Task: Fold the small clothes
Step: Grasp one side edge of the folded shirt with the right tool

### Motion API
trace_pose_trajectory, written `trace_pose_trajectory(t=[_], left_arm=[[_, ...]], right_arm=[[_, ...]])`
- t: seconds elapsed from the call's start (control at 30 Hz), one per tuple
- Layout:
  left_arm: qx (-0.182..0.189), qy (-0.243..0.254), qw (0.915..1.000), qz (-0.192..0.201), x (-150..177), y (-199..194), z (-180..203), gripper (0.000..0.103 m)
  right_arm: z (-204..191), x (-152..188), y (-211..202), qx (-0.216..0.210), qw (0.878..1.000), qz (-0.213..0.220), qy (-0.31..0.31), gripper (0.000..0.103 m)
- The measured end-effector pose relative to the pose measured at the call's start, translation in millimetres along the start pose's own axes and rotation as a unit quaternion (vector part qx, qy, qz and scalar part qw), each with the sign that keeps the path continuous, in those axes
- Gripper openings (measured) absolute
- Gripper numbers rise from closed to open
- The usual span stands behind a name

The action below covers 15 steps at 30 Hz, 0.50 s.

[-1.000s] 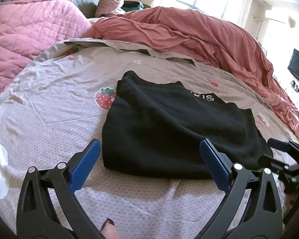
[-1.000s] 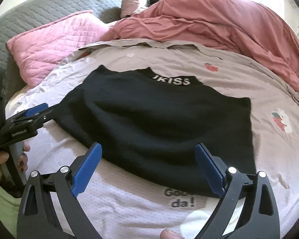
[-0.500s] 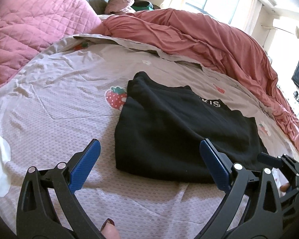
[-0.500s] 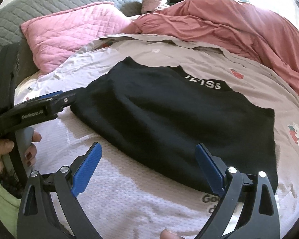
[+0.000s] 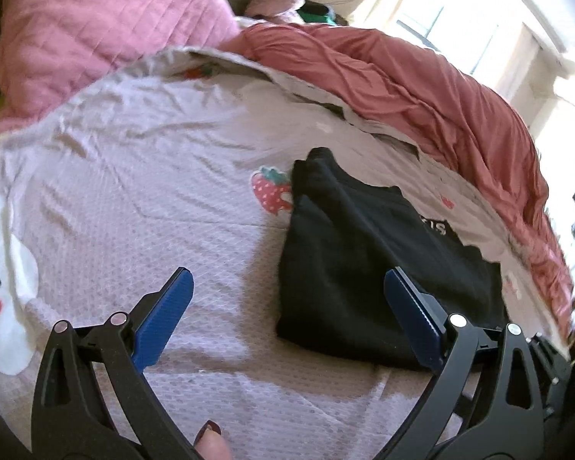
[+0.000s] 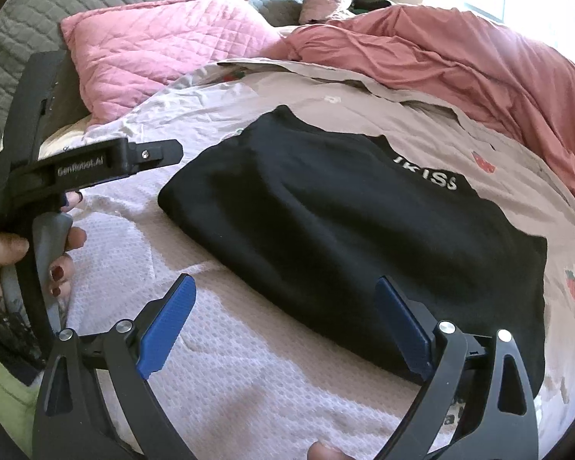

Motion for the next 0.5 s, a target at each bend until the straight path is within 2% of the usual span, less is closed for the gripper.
trace_pose_trajectory(t=[0.27, 0.5], left_arm=[[-0.001, -0.051, 0.9987, -0.005, -6, 2, -22, 0.093], [-0.001, -0.101, 0.9948, -0.013, -10, 7, -44, 0.093]], right_arm=[[-25, -11, 25, 0.001, 0.999, -0.010, -0.044, 0.094], [-51, -22, 58, 0.026, 0.993, -0.022, -0.109, 0.093]])
Point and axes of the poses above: each gripper's, at about its wrist camera, not at the fingertips, and y roughly the way its jaws point, z to its right, x to its underside, the point moved 4 cm from there along y, roughly the way its jaws point, and after that the axes turned 8 degrees about -x, right-handed, at the moved point
